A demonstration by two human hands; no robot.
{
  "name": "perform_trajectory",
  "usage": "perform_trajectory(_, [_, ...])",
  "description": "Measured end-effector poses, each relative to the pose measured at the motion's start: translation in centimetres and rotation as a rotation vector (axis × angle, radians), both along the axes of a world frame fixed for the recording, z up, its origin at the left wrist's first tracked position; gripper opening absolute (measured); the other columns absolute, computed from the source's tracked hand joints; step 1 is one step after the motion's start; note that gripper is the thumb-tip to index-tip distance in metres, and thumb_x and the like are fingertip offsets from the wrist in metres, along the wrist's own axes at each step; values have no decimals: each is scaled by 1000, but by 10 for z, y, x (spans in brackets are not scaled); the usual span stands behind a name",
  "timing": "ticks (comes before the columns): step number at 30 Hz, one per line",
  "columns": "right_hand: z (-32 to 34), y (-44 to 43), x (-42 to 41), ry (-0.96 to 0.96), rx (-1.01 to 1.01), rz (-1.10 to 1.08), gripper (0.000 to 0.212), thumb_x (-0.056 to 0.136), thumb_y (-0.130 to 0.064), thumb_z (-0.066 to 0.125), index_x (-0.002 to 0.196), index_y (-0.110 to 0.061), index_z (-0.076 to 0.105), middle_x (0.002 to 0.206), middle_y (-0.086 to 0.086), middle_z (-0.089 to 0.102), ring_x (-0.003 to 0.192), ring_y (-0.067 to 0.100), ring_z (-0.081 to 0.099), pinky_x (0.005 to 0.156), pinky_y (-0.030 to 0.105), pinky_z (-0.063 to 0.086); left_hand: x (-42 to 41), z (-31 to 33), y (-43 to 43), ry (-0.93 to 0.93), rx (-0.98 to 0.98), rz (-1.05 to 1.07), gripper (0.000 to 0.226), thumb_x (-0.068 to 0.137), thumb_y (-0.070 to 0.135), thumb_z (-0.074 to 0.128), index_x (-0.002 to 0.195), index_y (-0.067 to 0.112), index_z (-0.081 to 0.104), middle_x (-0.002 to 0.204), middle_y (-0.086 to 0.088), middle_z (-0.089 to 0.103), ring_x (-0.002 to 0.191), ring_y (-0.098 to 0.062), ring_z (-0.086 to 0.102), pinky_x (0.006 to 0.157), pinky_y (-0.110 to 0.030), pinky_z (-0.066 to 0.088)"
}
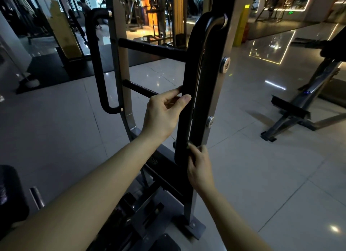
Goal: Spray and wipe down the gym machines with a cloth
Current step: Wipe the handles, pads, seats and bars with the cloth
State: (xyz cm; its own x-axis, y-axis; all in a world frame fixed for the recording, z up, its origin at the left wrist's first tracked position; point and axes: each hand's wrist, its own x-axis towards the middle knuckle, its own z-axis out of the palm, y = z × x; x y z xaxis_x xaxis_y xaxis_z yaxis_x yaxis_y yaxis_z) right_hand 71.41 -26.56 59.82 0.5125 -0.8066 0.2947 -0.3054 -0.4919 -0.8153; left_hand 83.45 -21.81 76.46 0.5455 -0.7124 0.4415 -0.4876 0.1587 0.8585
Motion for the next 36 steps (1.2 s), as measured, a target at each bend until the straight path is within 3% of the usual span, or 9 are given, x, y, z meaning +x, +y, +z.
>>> perform_trajectory(5, [-29,1,-14,257,-98,4,49,103,-10,54,149,-23,51,142,7,43,112,33,62,86,37,55,2,2,1,-3,3,-22,34,98,30,67,130,20,68,100,11,75,99,-3,71,87,-36,61])
perform_trajectory(11, [-31,0,-24,365,-153,-11,46,104,-15,52,148,-27,51,118,8,48,83,36,62,62,38,42,4,5,3,11,30,-45,32,97,32,67,129,25,68,103,11,74,102,-4,70,90,-38,61])
perform_trajectory(14, [-33,-5,-30,401,-122,-40,24,105,-21,49,124,-20,65,96,3,47,66,28,55,56,40,43,2,5,3,25,25,-61,24,97,32,67,119,41,65,101,15,74,101,-2,70,90,-39,61])
perform_trajectory(17, [-34,-3,-42,206,317,-67,25,105,-14,47,92,-13,68,76,5,61,57,25,59,57,40,53,2,5,4,27,12,-63,24,97,33,68,119,44,64,103,14,75,102,-3,70,91,-40,61])
perform_trajectory(20, [-18,4,-33,-363,1161,-216,21,105,-9,47,98,-7,67,84,14,69,77,30,66,65,40,54,2,4,4,34,8,-56,22,97,34,68,116,45,65,101,11,75,100,-5,70,89,-41,61])
perform_trajectory(22, [-11,6,-16,-593,1478,-222,20,102,-4,46,100,-2,66,92,15,66,87,29,61,70,41,53,1,4,4,32,11,-56,22,97,33,68,117,42,66,99,12,74,99,-4,70,89,-41,61])
perform_trajectory(27, [-3,17,-10,-701,1593,-114,17,102,-4,39,102,-7,56,75,7,59,61,17,55,44,24,40,3,2,3,27,21,-51,26,97,35,67,123,35,69,99,8,75,100,-8,70,89,-44,61])
perform_trajectory(30, [-3,18,-29,-709,1622,19,17,103,-5,37,99,-8,53,70,3,54,50,13,54,44,25,41,3,-1,1,39,17,-39,30,97,35,67,127,28,69,100,7,75,101,-10,71,88,-45,61])
perform_trajectory(36, [0,10,-12,-680,1618,-163,25,103,-24,49,89,-11,65,88,9,63,85,25,58,63,35,49,1,-1,1,61,21,-22,34,97,37,68,128,25,70,105,6,76,103,-9,71,90,-46,60])
